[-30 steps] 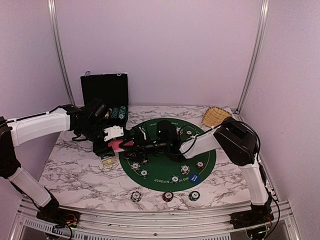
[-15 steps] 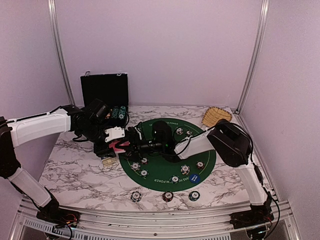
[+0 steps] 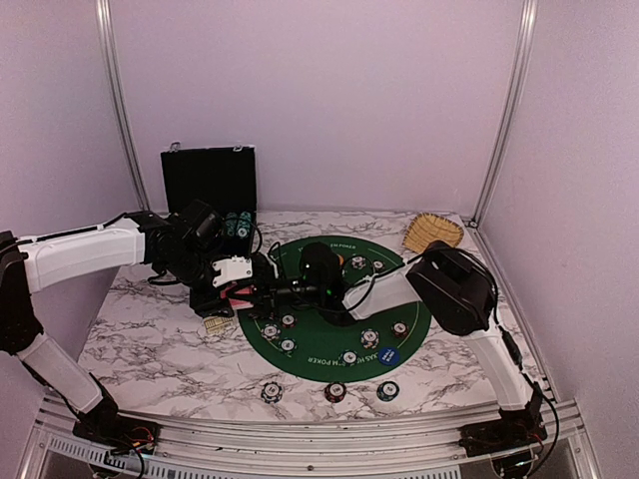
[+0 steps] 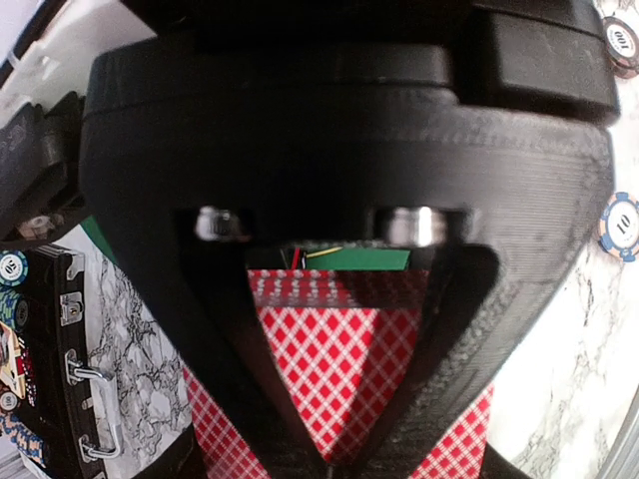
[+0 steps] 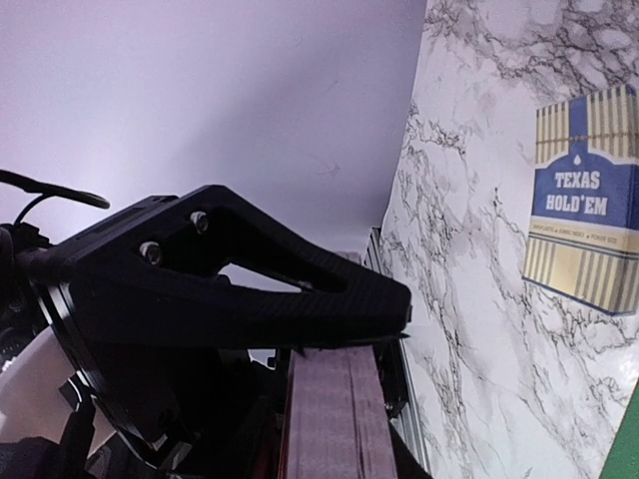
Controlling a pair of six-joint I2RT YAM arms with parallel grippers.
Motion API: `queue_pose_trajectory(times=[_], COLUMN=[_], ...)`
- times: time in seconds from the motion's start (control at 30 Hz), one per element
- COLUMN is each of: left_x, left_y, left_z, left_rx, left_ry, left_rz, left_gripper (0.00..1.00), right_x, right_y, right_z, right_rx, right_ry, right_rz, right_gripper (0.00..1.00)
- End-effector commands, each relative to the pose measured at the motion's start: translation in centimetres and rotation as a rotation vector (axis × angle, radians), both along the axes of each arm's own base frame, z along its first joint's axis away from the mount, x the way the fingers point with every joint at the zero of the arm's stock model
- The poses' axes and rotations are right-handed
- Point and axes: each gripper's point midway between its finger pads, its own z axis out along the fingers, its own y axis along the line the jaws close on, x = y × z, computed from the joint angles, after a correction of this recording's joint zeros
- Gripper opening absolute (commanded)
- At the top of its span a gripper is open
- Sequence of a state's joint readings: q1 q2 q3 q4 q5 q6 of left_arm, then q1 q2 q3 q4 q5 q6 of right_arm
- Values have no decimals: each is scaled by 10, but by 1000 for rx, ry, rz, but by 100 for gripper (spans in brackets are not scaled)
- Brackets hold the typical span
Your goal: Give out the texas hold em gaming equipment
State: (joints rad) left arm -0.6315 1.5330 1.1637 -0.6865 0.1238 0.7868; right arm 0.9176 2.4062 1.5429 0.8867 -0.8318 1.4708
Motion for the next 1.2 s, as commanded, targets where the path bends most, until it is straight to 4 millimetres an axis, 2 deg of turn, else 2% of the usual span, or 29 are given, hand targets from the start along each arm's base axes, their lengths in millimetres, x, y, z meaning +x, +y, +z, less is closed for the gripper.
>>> queue_pose_trajectory(times=[0.0, 0.1, 0.17, 0.37, 0.4, 0.57, 0.77, 1.17], left_x=[-2, 0, -1, -5, -7, -14, -19, -14], left_y=[-2, -4, -5, -8, -9, -9, -8, -5], left_z=[1, 3, 4, 10, 11, 12, 10, 10], left_rx=[-2, -19, -30, -60, -68, -82, -88, -102], left_ry=[20, 7, 5, 7, 9, 16, 27, 39], left_rz=[10, 17, 13, -5, -13, -40, -68, -57], left_gripper=[31, 61, 69, 73, 77, 83, 83, 77], right_x=[-5, -8, -8, -10, -10, -10, -11, -12], right_y=[4, 1, -1, -3, -3, -4, -5, -6], right_z=[12, 11, 11, 13, 14, 18, 17, 13], right_rx=[57, 57, 63, 79, 82, 89, 83, 70], right_ry=[-20, -11, 0, 6, 8, 7, 7, 13], right_rz=[24, 21, 18, 17, 18, 19, 21, 17], right_gripper=[19, 13, 10, 7, 7, 7, 6, 5])
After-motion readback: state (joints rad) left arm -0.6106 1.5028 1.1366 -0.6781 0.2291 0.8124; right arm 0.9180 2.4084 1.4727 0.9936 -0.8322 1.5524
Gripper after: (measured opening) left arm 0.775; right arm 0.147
